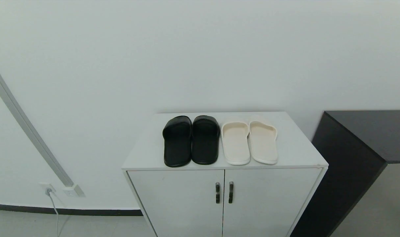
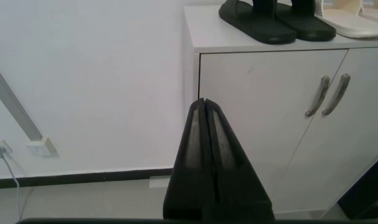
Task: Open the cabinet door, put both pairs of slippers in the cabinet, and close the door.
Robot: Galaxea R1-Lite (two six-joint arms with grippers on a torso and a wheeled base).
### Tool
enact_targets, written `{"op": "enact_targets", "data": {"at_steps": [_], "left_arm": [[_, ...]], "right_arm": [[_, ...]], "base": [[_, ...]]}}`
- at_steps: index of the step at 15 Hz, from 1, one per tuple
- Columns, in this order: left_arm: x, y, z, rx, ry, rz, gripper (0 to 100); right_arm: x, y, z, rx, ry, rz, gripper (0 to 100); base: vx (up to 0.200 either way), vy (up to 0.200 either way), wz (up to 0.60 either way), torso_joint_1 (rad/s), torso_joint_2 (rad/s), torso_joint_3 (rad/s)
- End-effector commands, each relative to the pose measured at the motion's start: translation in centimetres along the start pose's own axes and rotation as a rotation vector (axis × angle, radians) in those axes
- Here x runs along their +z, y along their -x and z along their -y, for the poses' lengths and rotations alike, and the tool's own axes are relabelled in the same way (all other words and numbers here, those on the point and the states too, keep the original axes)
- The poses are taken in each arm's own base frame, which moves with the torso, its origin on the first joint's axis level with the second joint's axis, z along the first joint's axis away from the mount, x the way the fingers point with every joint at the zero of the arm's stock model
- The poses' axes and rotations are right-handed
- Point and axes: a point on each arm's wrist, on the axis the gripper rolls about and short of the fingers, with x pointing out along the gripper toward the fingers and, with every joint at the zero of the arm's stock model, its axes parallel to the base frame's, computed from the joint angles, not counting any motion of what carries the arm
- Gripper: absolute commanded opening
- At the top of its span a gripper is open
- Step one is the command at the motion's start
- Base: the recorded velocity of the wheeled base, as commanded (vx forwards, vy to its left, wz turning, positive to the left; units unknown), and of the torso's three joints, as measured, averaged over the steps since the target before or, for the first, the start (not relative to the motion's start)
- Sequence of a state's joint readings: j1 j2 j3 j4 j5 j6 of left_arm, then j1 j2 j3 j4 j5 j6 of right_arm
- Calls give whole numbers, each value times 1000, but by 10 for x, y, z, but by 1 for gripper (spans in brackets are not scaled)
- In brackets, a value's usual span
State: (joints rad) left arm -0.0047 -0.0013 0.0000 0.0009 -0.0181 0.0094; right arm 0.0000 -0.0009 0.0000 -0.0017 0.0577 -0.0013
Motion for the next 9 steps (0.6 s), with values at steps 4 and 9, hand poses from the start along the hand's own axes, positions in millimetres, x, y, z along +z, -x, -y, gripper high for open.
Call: {"op": "enact_targets", "data": {"at_steps": [4,9], "left_arm": [[0,0,0,0,0,-2,0],[0,0,0,-2,0,-2,0]], "right_arm": [[0,0,0,1,0,1,100],[0,0,0,-1,-47,4,100]], "base": [[0,0,0,0,0,0],[0,0,0,0,0,0]]}}
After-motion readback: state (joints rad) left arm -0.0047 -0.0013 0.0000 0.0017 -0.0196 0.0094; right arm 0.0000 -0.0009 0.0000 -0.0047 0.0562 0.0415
